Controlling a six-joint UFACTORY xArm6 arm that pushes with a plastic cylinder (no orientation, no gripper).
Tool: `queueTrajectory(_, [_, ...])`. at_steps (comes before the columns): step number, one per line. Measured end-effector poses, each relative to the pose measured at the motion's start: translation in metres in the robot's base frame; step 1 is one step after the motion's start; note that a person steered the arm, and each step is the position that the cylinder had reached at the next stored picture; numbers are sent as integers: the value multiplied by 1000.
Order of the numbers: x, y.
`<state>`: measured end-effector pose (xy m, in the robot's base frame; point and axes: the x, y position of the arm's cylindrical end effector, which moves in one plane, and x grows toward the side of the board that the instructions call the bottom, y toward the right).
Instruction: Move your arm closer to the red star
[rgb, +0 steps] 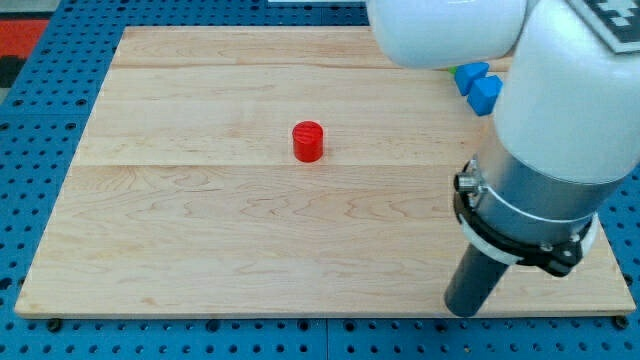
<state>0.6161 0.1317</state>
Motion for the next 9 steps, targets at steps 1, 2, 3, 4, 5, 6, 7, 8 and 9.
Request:
queueTrajectory(1, [3,15])
queueTrajectory(2, [3,27])
queueTrajectory(3, [3,40])
queueTrajectory(4, [3,50])
queueTrajectory(5, [1,110])
queueTrajectory(6, [-32,148])
queueTrajectory(7, [-74,150])
queueTrajectory(8, [-99,165])
queueTrajectory(9, [-152,154])
